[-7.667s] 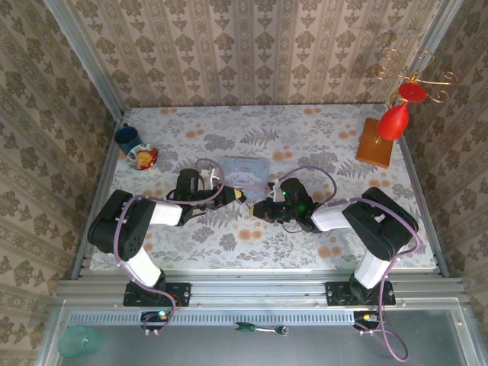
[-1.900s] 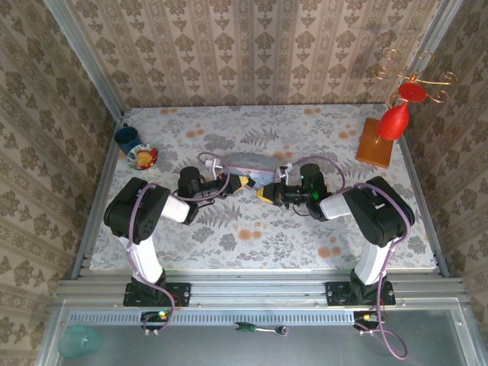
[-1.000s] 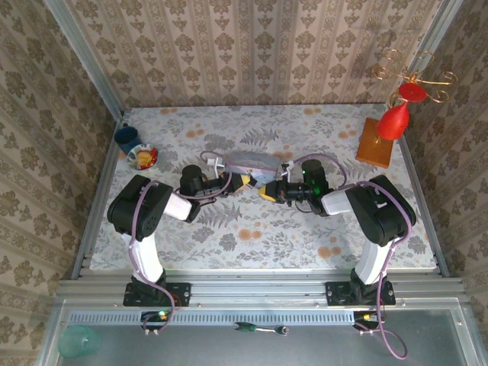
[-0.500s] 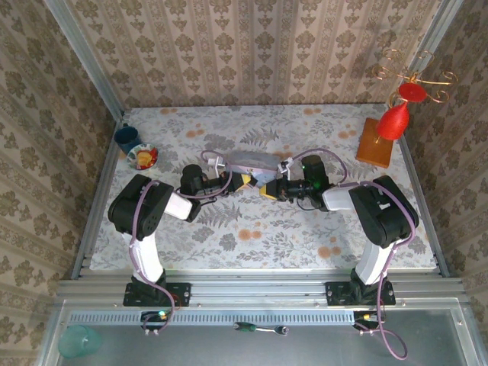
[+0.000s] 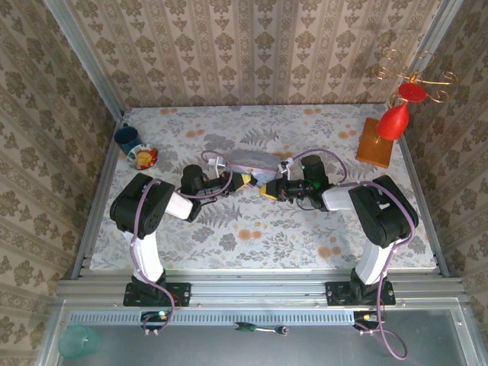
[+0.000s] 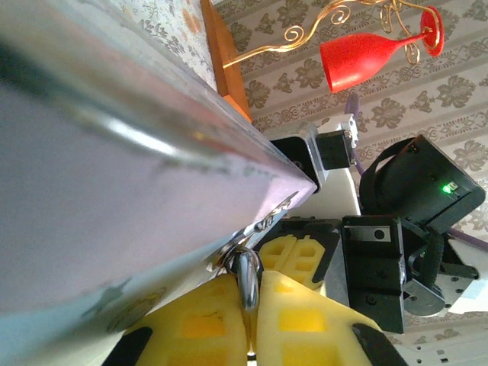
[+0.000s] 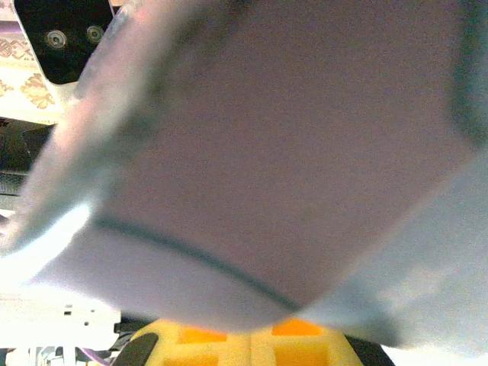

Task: Unlock a padlock with a key

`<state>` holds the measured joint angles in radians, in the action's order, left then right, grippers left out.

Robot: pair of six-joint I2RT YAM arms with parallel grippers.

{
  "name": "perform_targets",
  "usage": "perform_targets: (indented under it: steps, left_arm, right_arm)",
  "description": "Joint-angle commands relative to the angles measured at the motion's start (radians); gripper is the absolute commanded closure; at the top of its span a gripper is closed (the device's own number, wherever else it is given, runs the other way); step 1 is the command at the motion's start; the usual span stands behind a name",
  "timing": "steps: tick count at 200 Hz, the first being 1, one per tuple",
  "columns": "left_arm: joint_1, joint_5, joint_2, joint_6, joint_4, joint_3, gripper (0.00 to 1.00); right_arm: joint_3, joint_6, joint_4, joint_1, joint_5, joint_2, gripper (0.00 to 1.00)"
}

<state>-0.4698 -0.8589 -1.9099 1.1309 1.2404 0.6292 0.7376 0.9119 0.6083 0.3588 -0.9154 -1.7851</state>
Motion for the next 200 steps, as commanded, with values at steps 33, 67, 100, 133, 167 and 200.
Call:
perform_targets:
  steps: [33,67,100,133,167,200]
  left_arm:
    - [-0.090,-0.192,0.032,-0.118,-0.153,-0.004,0.97]
    - [-0.136,-0.143,0.098,-0.295,-0.425,0.034,0.94]
    - [-0.173,-0.169,0.060,-0.215,-0.329,0.052,0.94]
    - [-0.194,-0.186,0.029,-0.180,-0.265,0.039,0.95]
    - [-0.202,-0.199,0.025,-0.180,-0.246,0.014,0.95]
    - [-0.202,-0.215,0.023,-0.200,-0.261,0.012,0.95]
  right_arm:
    - [-0.060,0.013,0.223,0.055,0.107,0.015,1.00]
    - [-0.106,0.024,0.261,0.055,0.105,0.020,1.00]
    - [-0.135,0.035,0.305,0.057,0.098,0.018,1.00]
    - [-0.173,0.055,0.361,0.043,0.092,0.018,1.00]
    - [-0.185,0.068,0.392,0.013,0.077,0.012,1.00]
    - [-0.187,0.068,0.395,-0.004,0.071,0.019,1.00]
